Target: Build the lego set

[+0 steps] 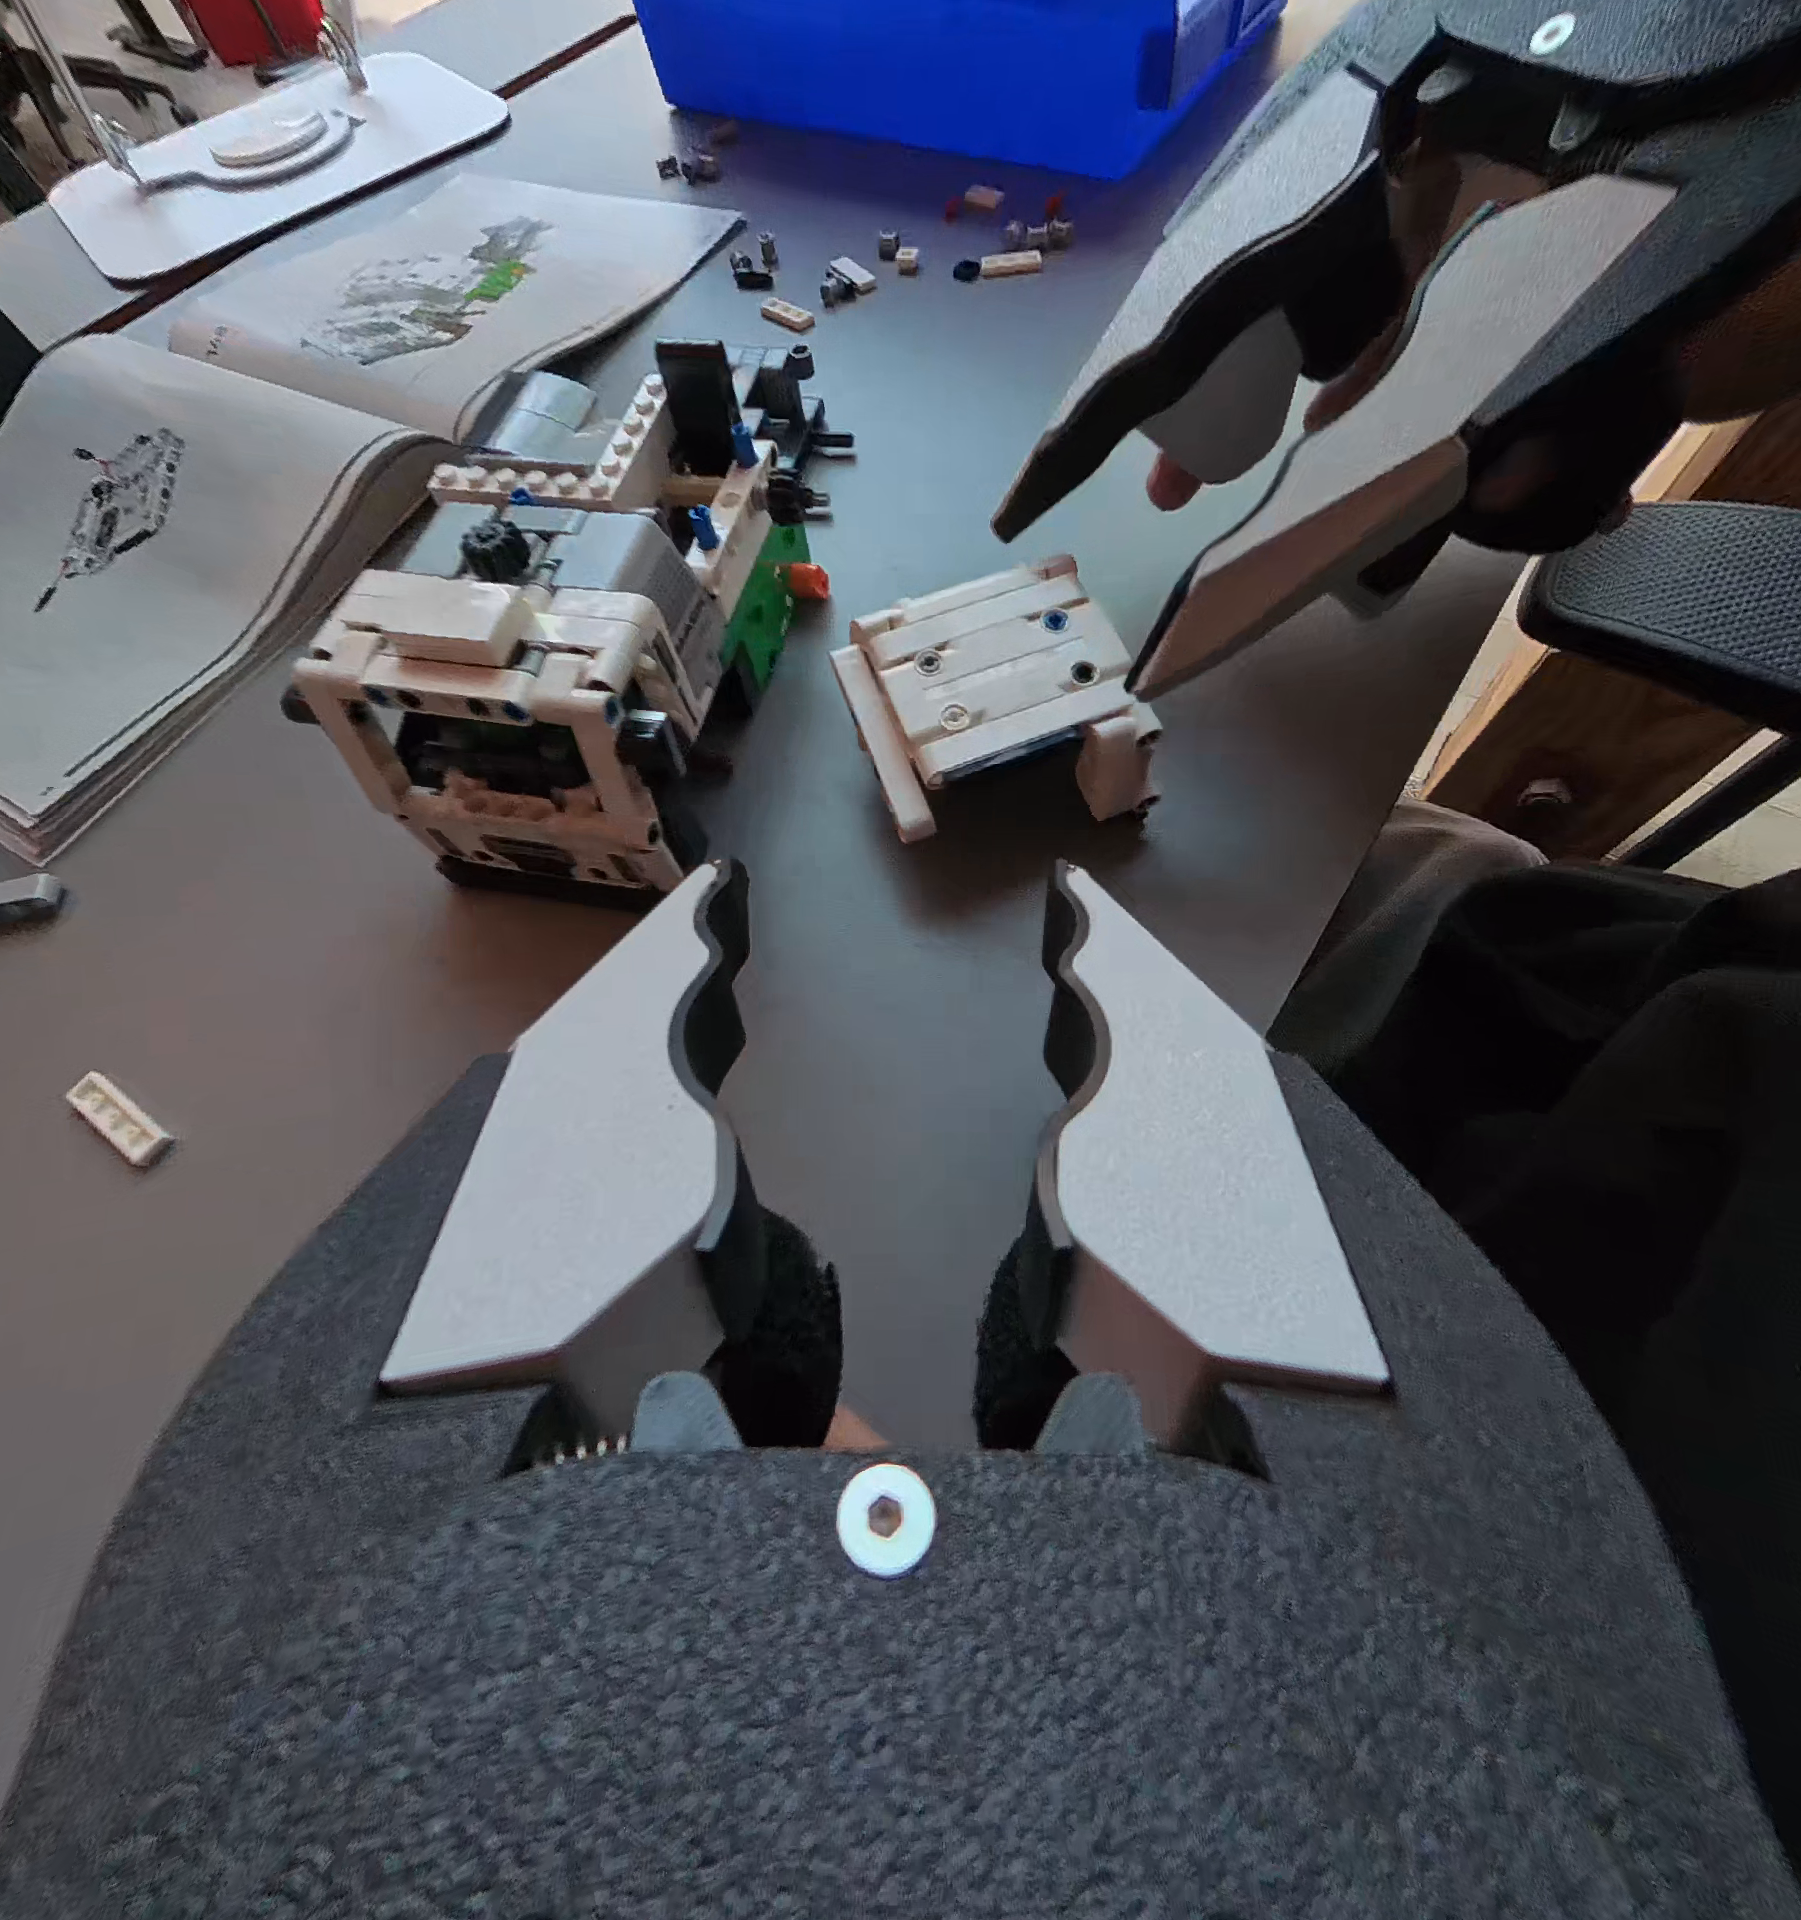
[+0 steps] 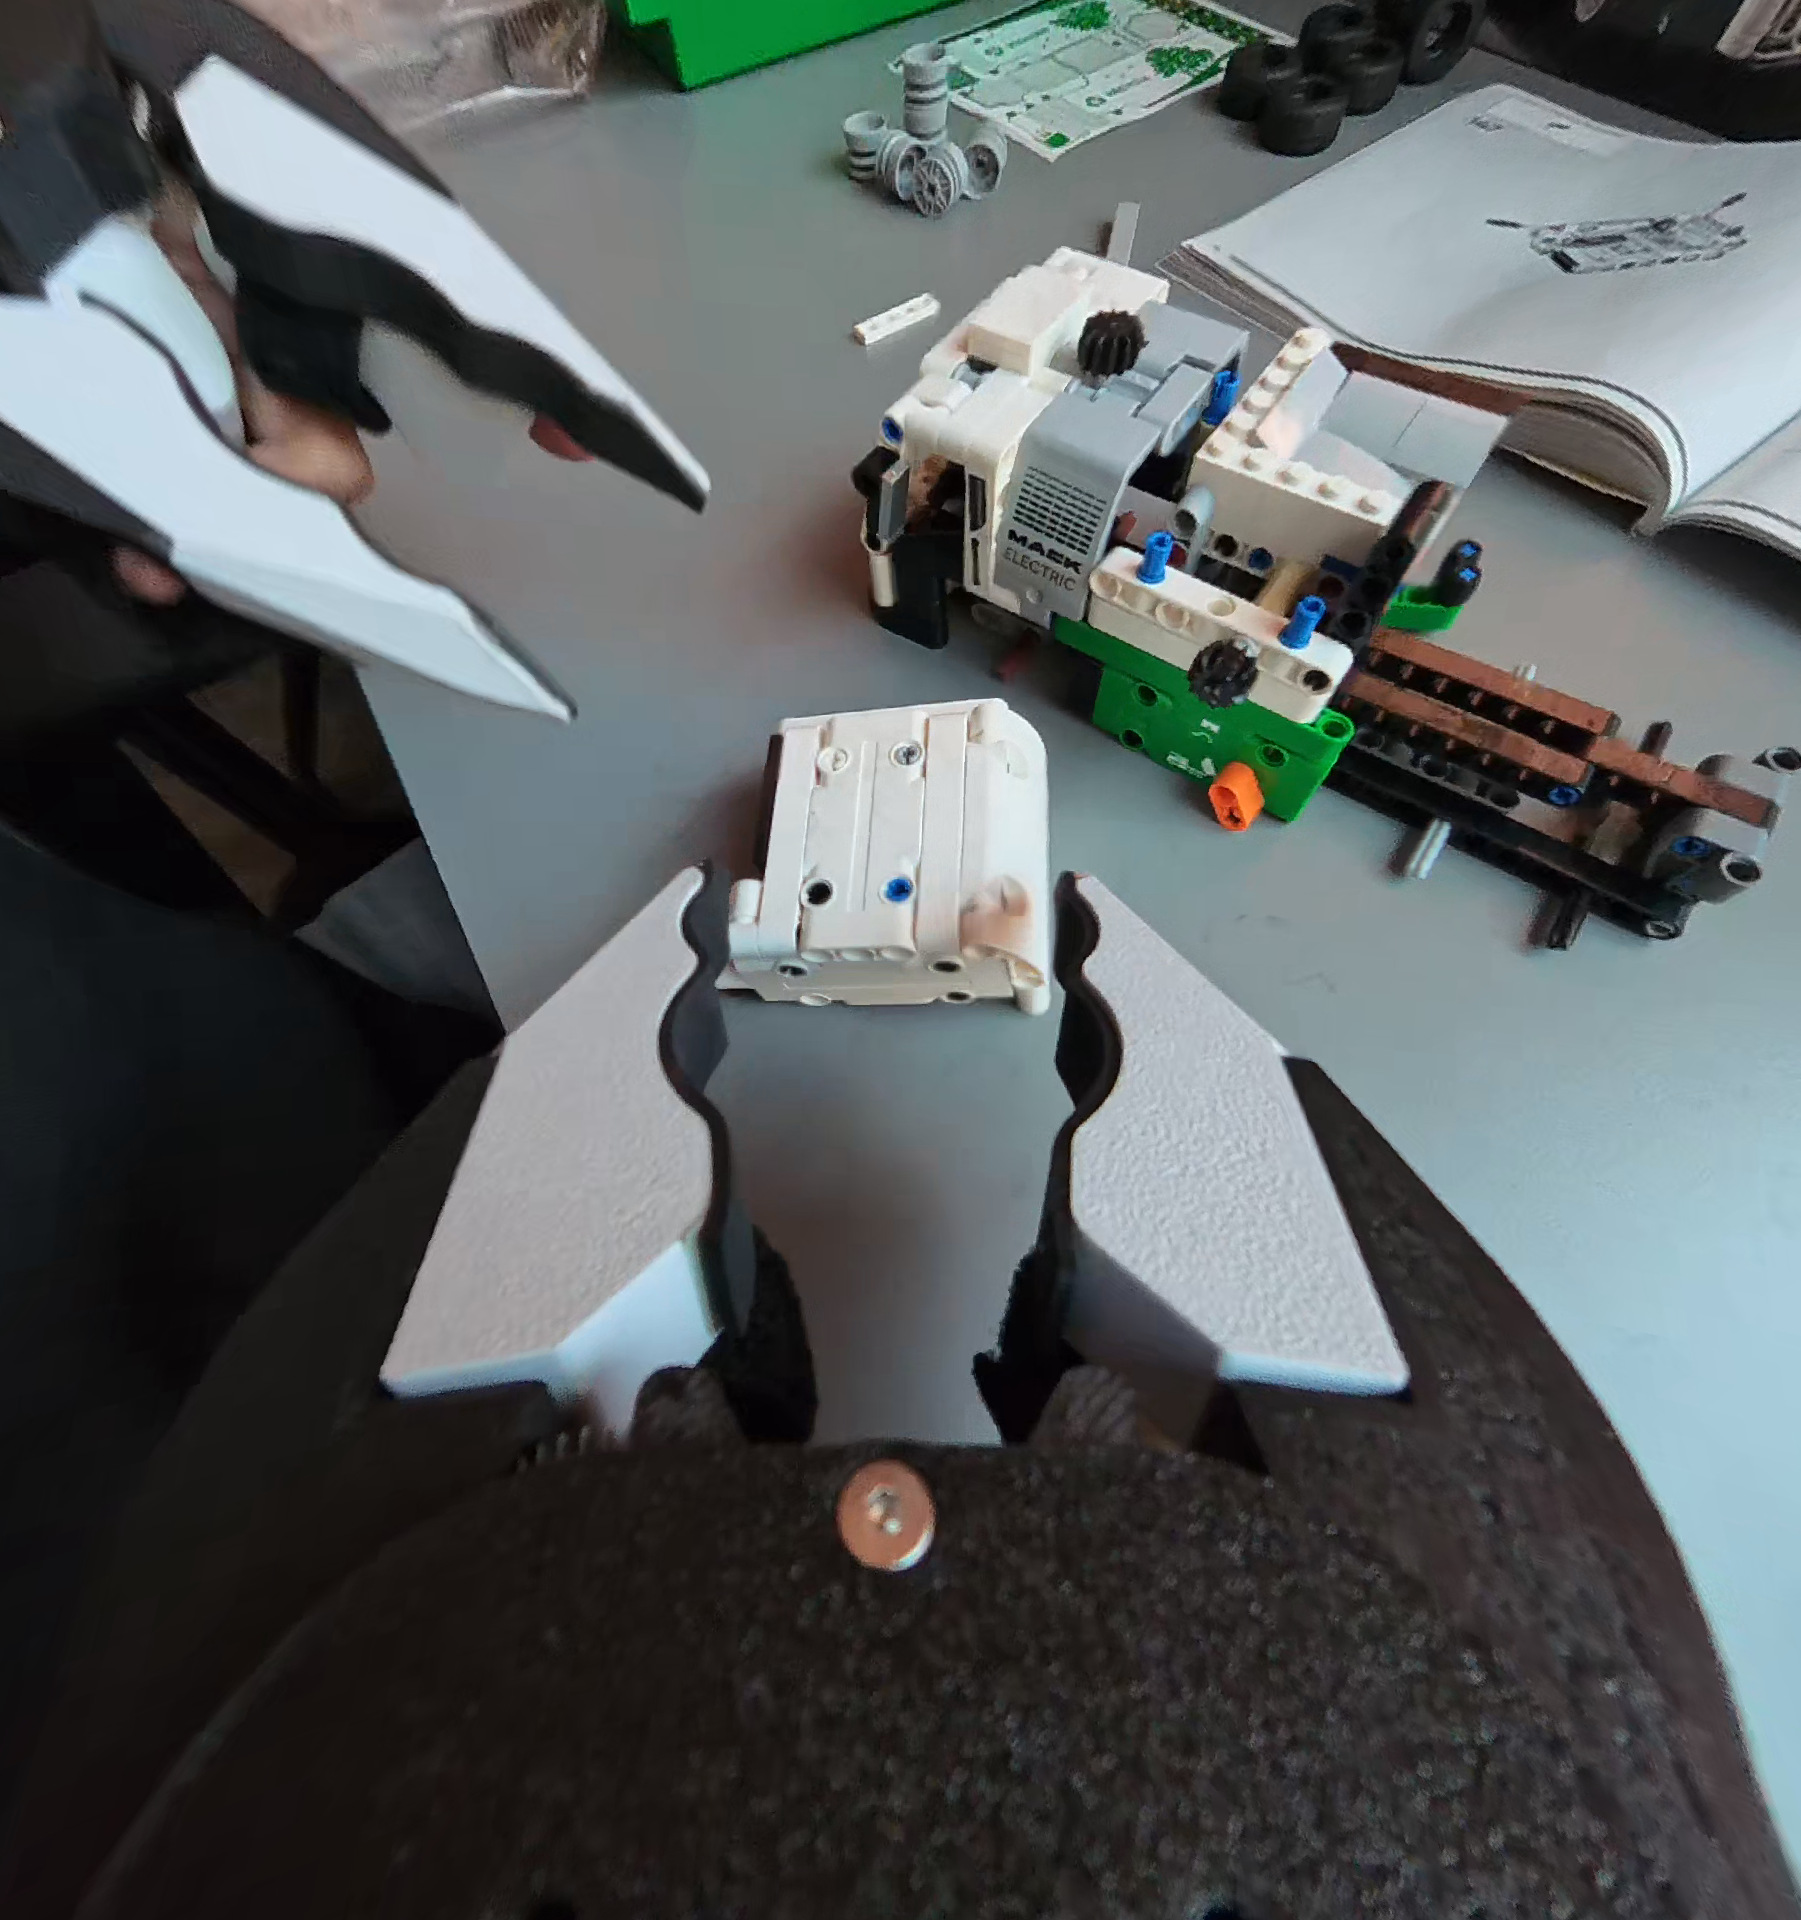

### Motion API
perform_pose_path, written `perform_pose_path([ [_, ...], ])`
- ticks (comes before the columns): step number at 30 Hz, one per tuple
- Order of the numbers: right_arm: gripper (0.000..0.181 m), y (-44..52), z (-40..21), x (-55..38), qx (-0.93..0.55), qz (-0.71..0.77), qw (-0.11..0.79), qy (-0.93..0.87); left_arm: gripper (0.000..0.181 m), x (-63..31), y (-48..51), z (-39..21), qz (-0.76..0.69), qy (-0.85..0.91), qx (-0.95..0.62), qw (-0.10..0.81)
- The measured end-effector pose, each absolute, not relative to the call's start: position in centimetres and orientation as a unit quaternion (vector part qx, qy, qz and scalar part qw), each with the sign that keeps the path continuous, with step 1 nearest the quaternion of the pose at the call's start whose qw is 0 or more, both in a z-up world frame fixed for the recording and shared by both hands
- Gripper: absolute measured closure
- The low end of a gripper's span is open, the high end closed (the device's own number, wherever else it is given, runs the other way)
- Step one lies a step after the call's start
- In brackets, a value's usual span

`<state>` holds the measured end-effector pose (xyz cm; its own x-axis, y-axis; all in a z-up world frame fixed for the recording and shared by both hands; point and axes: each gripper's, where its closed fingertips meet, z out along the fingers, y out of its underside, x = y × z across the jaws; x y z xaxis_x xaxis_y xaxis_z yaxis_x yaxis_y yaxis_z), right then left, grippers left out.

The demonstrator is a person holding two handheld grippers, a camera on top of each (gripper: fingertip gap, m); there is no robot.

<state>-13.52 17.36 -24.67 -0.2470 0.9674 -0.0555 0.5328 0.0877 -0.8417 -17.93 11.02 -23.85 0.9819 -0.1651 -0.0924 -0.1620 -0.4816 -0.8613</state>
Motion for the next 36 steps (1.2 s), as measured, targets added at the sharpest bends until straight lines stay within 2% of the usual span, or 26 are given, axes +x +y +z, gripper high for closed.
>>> perform_pose_path([
  [5, 0.111, 17.1, -26.4, -12.2, -0.562, 0.408, 0.195, -0.693, 0.114, -16.5, 12.6, -25.8, 0.007, 0.083, -0.876, 0.476],
  [9, 0.100, 16.8, -27.1, -12.4, -0.551, 0.376, 0.233, -0.707, 0.109, -16.0, 13.9, -26.5, 0.005, 0.092, -0.880, 0.466],
  [15, 0.099, 17.1, -28.4, -12.3, -0.541, 0.297, 0.279, -0.736, 0.112, -15.3, 15.0, -26.8, -0.012, 0.096, -0.886, 0.454],
  [20, 0.105, 17.5, -28.4, -12.6, -0.551, 0.296, 0.279, -0.728, 0.112, -14.9, 15.5, -26.6, -0.041, 0.085, -0.890, 0.445],
  [22, 0.103, 17.7, -28.1, -12.6, -0.546, 0.304, 0.283, -0.727, 0.116, -15.2, 15.5, -26.3, -0.053, 0.073, -0.890, 0.446],
  [30, 0.102, 18.2, -26.7, -13.1, -0.507, 0.368, 0.267, -0.732, 0.155, -16.6, 15.3, -26.7, -0.036, 0.092, -0.895, 0.435],
  [36, 0.104, 18.3, -27.0, -14.2, -0.506, 0.361, 0.270, -0.736, 0.170, -17.2, 15.5, -26.7, 0.035, 0.123, -0.886, 0.446],
])
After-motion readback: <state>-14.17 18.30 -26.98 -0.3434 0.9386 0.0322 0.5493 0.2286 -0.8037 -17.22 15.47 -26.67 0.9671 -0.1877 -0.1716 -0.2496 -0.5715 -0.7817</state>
